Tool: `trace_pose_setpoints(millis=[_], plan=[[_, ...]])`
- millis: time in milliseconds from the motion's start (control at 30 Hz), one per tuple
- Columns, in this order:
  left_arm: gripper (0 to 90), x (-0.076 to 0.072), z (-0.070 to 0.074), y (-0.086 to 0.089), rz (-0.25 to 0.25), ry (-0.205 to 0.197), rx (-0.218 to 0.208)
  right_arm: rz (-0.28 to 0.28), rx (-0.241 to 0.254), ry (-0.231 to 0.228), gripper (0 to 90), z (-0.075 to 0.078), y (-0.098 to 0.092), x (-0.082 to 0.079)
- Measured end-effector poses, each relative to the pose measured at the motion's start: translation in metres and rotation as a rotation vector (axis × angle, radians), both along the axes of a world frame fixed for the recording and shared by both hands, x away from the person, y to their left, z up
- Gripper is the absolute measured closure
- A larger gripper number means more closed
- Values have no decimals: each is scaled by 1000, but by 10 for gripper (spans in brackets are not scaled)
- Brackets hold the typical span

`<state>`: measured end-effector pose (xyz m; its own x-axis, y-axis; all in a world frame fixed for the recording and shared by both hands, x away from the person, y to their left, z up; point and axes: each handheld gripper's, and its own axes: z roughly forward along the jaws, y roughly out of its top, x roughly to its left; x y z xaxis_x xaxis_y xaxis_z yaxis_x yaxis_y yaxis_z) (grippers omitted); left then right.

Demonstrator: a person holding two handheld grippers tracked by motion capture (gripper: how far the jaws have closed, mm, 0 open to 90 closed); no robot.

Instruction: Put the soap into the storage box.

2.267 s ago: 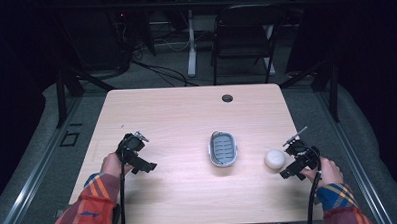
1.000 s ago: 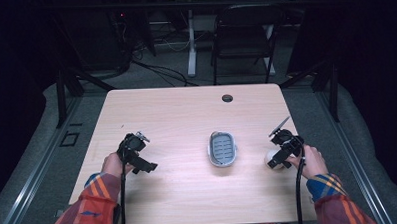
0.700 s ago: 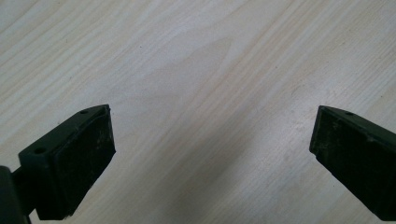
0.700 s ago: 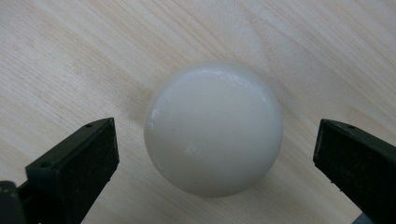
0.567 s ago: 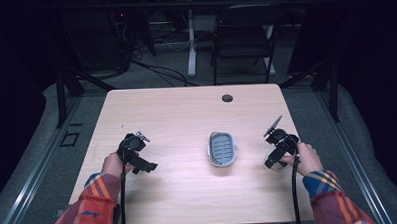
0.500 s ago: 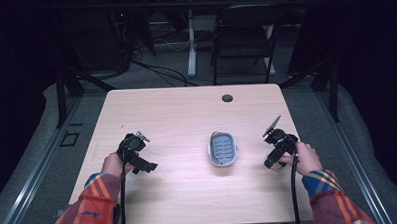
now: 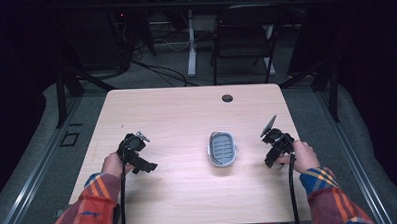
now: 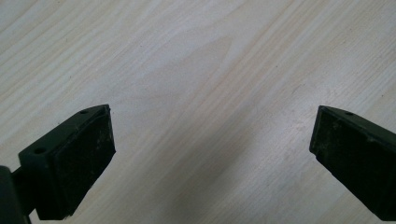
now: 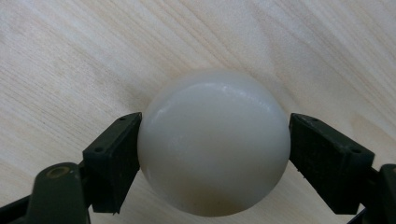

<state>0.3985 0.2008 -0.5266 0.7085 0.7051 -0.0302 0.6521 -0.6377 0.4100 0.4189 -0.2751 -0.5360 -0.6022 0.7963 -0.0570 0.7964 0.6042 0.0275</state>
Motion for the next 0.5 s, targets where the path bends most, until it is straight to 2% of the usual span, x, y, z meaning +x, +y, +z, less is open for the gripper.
trace_pose_setpoints(millis=[133,233,267,300,333,367,400,467,500], plan=[[0,0,0,0,0,1,1,6,4,-2,233,-1,1,0],[0,0,0,0,0,1,2,-12,22,-11,236,-2,1,-1],[0,0,0,0,-1,2,3,-43,62,-39,237,-5,2,-3],[0,0,0,0,-1,2,3,-11,28,-19,237,-2,1,0],[0,0,0,0,-1,2,2,-11,28,-19,237,-2,1,0],[0,0,0,0,-1,2,3,18,-15,20,238,2,2,2],[0,0,0,0,-1,2,3,18,-15,20,238,2,2,2],[0,0,0,0,0,2,3,-1,23,-11,239,1,3,-1],[0,0,0,0,0,1,2,17,12,-13,239,2,4,-1]])
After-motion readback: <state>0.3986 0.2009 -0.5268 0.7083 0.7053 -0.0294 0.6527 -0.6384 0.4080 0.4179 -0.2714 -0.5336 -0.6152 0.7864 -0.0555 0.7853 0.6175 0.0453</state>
